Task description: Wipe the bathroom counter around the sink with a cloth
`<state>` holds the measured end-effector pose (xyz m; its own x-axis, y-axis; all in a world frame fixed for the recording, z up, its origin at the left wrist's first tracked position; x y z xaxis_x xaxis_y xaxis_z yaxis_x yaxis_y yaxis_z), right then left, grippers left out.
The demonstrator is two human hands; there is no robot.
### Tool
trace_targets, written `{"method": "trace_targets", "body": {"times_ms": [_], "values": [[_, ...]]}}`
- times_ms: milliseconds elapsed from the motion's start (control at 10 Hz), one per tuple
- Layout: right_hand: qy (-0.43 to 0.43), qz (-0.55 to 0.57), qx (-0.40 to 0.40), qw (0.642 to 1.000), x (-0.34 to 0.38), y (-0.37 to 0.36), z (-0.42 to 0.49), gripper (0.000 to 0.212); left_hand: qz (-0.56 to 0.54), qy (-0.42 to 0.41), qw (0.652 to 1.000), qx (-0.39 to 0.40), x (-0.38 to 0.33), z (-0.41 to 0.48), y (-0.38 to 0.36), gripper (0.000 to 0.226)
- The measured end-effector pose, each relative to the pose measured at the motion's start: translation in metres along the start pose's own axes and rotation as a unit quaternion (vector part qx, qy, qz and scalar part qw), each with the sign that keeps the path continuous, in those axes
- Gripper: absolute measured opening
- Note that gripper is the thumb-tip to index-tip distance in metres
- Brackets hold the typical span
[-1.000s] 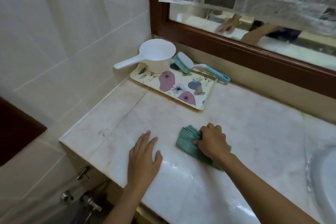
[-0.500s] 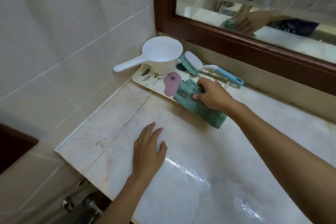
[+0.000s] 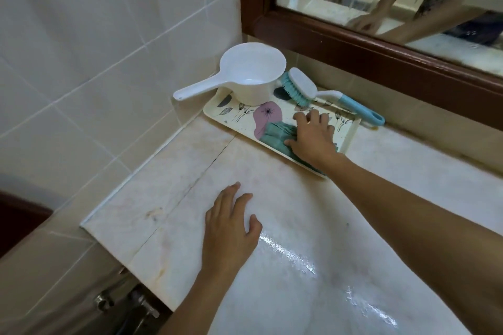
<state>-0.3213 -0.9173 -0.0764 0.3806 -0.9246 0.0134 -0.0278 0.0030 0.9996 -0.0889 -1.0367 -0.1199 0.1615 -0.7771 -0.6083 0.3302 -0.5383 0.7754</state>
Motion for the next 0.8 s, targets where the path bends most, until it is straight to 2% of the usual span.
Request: {"method": "trace_targets", "body": {"times_ms": [100, 200, 400, 500, 700, 800], "values": [[0.111, 0.013, -0.056, 0.992, 0.015, 0.003, -0.014, 0.048, 0.005, -0.001, 1.0, -0.002, -0.001, 0.0, 0.001, 0.043], [0.155, 0.073, 0.039, 0.984, 0.019, -0.018, -0.027, 0.048, 0.01, 0.0, 1.0, -0.001, -0.002, 0.001, 0.001, 0.043], [0.129, 0.051, 0.13, 0.982, 0.019, -0.034, -0.026, 0.062, 0.017, -0.001, 1.0, 0.006, -0.003, 0.002, 0.001, 0.044], [0.114, 0.04, 0.134, 0.984, 0.022, -0.026, -0.03, 0.064, 0.019, 0.0, 1.0, 0.007, -0.002, 0.002, -0.001, 0.044], [0.035, 0.144, -0.001, 0.989, -0.003, 0.008, -0.083, 0.044, 0.01, 0.001, 1.0, 0.006, -0.002, 0.002, -0.002, 0.04], [-0.059, 0.251, -0.021, 0.966, -0.028, 0.014, -0.12, 0.038, -0.03, 0.083, 0.995, 0.035, -0.002, 0.011, 0.003, 0.038]]}}
Point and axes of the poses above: each hand's wrist, its own z-axis towards the middle knuckle, its own y-axis out of the back of the hand, x = y × z, the point moved 8 cm from there along z, towards the middle knuckle, and after that the axes turned 10 degrees about -z, right-handed, at the moved point
